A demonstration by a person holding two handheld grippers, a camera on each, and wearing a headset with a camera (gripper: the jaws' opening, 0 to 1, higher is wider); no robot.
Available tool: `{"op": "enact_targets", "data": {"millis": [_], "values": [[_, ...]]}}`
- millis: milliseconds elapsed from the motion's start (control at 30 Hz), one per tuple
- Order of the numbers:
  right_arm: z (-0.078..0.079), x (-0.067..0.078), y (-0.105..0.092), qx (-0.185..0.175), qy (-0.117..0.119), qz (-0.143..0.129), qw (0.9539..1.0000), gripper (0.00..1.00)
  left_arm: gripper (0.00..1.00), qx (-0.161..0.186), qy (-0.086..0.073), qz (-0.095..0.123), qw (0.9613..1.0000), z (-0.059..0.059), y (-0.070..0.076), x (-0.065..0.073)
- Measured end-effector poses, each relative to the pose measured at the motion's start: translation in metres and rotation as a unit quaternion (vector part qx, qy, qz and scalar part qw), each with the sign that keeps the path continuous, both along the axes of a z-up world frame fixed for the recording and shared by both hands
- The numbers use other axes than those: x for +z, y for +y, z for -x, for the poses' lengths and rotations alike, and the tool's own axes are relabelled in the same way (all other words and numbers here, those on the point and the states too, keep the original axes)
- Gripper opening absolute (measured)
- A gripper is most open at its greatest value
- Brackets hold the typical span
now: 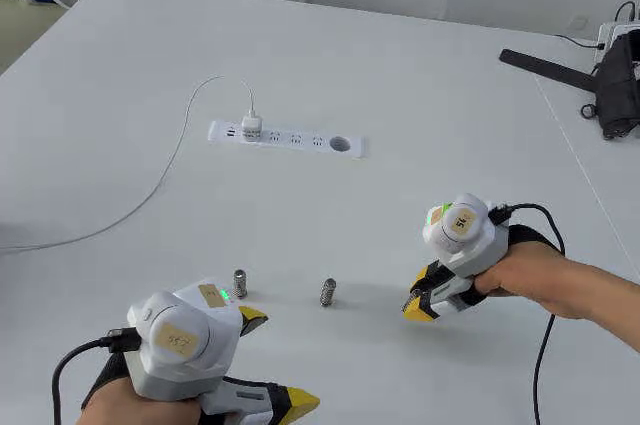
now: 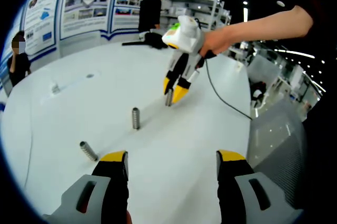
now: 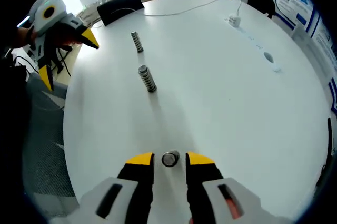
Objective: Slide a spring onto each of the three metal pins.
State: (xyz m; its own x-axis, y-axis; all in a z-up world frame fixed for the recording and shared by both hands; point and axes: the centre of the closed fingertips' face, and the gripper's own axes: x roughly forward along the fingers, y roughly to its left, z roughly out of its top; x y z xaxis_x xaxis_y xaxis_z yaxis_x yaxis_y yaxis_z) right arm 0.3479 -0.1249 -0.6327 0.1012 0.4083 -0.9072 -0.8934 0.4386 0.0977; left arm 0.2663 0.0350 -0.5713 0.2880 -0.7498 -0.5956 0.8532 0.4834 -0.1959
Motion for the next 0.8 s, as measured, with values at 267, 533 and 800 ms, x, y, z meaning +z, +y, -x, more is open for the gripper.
{"op": "enact_targets", "data": {"millis": [267,533,800], "values": [[0.005,0.013,-0.020,-0.045,-0.011,-0.016,0.9988,0.31,0.69,0.000,-0.003,-0.002,1.0000,0.002,0.002,0.001],[0.007,0.028,-0.031,-0.104,-0.025,-0.054,0.9928,0.35,0.69,0.008,-0.005,-0.001,1.0000,0.002,0.007,0.004],[0.010,0.038,-0.036,-0.150,-0.040,-0.084,0.9843,0.37,0.69,0.021,-0.006,-0.002,0.9998,0.001,0.014,0.005]]}}
